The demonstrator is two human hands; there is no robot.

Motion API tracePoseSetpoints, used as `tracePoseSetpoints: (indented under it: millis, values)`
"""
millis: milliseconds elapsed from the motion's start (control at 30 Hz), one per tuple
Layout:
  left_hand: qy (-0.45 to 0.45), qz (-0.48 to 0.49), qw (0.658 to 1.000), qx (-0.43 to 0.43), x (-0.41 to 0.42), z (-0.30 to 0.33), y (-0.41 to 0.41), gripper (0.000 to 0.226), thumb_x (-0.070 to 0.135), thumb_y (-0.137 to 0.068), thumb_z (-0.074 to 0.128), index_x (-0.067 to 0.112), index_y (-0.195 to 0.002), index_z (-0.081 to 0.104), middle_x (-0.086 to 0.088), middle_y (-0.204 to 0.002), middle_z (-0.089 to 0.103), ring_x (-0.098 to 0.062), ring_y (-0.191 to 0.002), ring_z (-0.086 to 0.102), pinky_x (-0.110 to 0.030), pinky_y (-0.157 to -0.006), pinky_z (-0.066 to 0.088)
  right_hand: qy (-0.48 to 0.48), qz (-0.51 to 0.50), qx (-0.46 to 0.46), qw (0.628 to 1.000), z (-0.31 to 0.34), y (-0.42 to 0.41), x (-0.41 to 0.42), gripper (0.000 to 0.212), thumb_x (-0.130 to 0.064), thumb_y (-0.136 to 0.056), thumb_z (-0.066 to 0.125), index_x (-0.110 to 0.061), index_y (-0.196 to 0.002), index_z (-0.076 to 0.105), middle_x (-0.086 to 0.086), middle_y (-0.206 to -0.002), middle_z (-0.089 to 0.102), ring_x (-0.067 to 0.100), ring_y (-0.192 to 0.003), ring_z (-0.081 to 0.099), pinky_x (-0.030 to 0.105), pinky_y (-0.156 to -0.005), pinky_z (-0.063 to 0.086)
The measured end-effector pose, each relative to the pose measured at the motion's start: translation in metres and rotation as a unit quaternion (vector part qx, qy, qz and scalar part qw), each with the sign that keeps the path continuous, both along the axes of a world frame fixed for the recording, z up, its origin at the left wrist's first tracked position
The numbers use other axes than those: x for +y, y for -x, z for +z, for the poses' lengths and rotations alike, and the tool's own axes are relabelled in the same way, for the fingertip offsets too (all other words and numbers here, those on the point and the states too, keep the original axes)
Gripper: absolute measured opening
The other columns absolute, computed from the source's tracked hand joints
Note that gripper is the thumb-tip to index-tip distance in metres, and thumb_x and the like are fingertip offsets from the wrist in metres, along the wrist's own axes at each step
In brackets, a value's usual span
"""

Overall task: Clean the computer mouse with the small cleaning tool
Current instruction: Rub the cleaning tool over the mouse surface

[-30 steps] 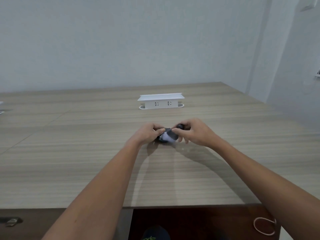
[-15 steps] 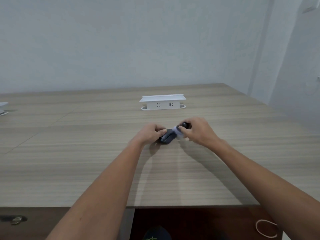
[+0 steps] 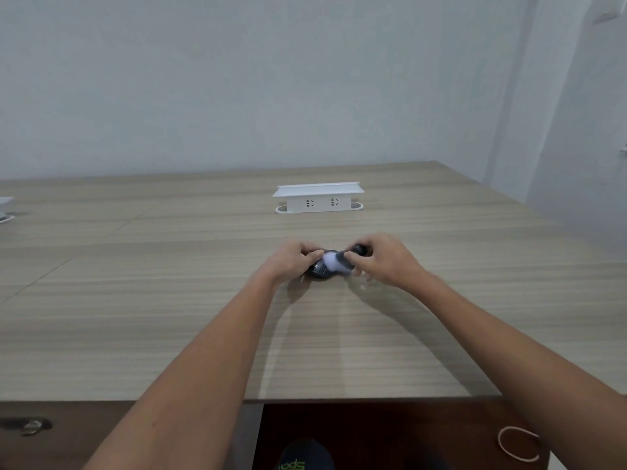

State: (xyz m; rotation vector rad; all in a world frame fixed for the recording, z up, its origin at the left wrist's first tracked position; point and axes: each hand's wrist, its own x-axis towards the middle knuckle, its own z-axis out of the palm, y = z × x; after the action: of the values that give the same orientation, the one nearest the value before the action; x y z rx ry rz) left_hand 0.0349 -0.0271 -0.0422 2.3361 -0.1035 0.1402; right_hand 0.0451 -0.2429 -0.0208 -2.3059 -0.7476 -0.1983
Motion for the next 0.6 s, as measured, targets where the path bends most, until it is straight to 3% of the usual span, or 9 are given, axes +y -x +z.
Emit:
tracePoseSetpoints:
  millis: [67,200,333,467,533,600]
  values:
    - [-0.003,0.001,1.0,0.0,-0.001,0.0,0.0,0.027,0.02,-0.1,0.051,0.015,-0.113,0.074,-0.007,-0.111,0.075,-0.014,-0.097,0.063,-0.026,-0.086,0.045,0.01,-0.038,-0.043,0.998,0.003,-0.002,-0.001,0.017,-0.021,-0.087,0.062,-0.015,-0.088,0.079,0.003,-0.067,0.075,0.02,-0.056,0.068,0.04,-0.064,0.06]
    - [0.012,-0.01,1.0,-0.001,0.002,-0.001,-0.002,0.026,0.019,-0.1,0.052,0.015,-0.11,0.076,-0.007,-0.109,0.076,-0.012,-0.095,0.062,-0.028,-0.087,0.047,0.002,0.055,0.02,0.998,0.007,0.013,0.006,0.016,-0.019,-0.088,0.064,-0.015,-0.092,0.078,0.004,-0.066,0.076,0.008,-0.046,0.063,0.026,-0.053,0.057]
    - [0.007,0.0,1.0,0.005,0.001,0.0,-0.001,0.027,0.02,-0.1,0.051,0.017,-0.115,0.073,-0.004,-0.108,0.075,-0.011,-0.093,0.062,-0.014,-0.077,0.043,0.036,-0.057,-0.062,0.996,0.002,-0.001,0.003,0.02,-0.027,-0.086,0.061,-0.015,-0.086,0.077,0.004,-0.071,0.075,0.023,-0.066,0.07,0.042,-0.065,0.058]
    - [0.008,-0.002,1.0,0.003,0.002,-0.001,-0.003,0.027,0.021,-0.1,0.051,0.016,-0.115,0.074,-0.004,-0.109,0.075,-0.01,-0.094,0.062,-0.012,-0.076,0.043,-0.013,0.032,0.001,0.999,0.003,0.008,0.001,0.016,-0.02,-0.09,0.064,-0.016,-0.092,0.08,0.003,-0.066,0.075,0.012,-0.049,0.064,0.03,-0.052,0.059]
    - [0.012,-0.003,1.0,0.004,0.003,-0.001,-0.003,0.027,0.02,-0.1,0.052,0.015,-0.114,0.074,-0.004,-0.109,0.075,-0.01,-0.094,0.062,-0.012,-0.077,0.043,0.006,0.038,0.007,0.999,0.0,0.008,0.0,0.016,-0.019,-0.09,0.065,-0.015,-0.094,0.08,0.003,-0.067,0.075,0.011,-0.052,0.063,0.03,-0.058,0.057]
    - [0.019,-0.002,1.0,0.004,0.003,-0.002,-0.003,0.027,0.019,-0.1,0.052,0.015,-0.114,0.074,-0.004,-0.106,0.075,-0.011,-0.093,0.061,-0.012,-0.076,0.043,0.039,-0.019,-0.022,0.999,-0.002,0.0,-0.004,0.02,-0.026,-0.087,0.064,-0.013,-0.091,0.079,0.003,-0.072,0.074,0.018,-0.063,0.066,0.037,-0.067,0.057]
